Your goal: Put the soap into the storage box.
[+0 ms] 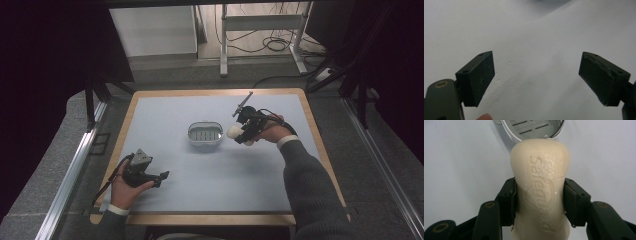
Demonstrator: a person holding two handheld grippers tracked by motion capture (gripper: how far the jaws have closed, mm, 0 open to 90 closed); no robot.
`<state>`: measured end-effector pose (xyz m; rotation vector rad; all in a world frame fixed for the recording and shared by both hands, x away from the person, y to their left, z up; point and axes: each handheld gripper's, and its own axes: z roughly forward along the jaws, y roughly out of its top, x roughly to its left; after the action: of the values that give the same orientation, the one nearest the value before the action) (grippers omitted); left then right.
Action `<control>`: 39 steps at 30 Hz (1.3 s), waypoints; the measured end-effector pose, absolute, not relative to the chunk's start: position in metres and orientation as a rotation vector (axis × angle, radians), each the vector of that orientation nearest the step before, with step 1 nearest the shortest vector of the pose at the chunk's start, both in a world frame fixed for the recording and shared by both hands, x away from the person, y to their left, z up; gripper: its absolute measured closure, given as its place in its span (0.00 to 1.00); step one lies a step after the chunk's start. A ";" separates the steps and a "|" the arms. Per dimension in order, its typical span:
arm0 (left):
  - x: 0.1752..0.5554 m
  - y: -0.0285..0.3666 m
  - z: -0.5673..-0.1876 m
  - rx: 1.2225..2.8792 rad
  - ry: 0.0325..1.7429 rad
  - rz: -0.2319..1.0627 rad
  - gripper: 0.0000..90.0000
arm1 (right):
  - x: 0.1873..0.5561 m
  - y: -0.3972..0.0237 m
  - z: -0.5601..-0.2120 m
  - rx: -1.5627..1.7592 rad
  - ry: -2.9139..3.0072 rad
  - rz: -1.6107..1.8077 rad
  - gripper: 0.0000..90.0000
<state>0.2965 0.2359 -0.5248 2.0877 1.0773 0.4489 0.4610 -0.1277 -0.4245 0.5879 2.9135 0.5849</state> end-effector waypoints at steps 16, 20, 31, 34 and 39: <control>0.297 0.235 -0.526 2.091 1.079 0.439 0.15 | 0.471 -0.118 -0.424 0.590 2.915 0.596 0.55; 0.297 0.235 -0.526 2.091 1.079 0.439 0.15 | 0.473 -0.114 -0.422 0.580 2.908 0.600 0.55; 0.297 0.235 -0.526 2.093 1.076 0.438 0.15 | 0.478 -0.099 -0.422 0.544 2.925 0.612 0.55; 0.297 0.235 -0.526 2.096 1.076 0.438 0.15 | 0.480 -0.094 -0.424 0.540 2.929 0.617 0.55; 0.297 0.235 -0.527 2.097 1.074 0.435 0.15 | 0.483 -0.085 -0.426 0.513 2.945 0.612 0.55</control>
<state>0.2972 0.2350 -0.5265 2.0970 1.0741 0.4354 0.4829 -0.0850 -0.4262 0.5125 2.9448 0.6119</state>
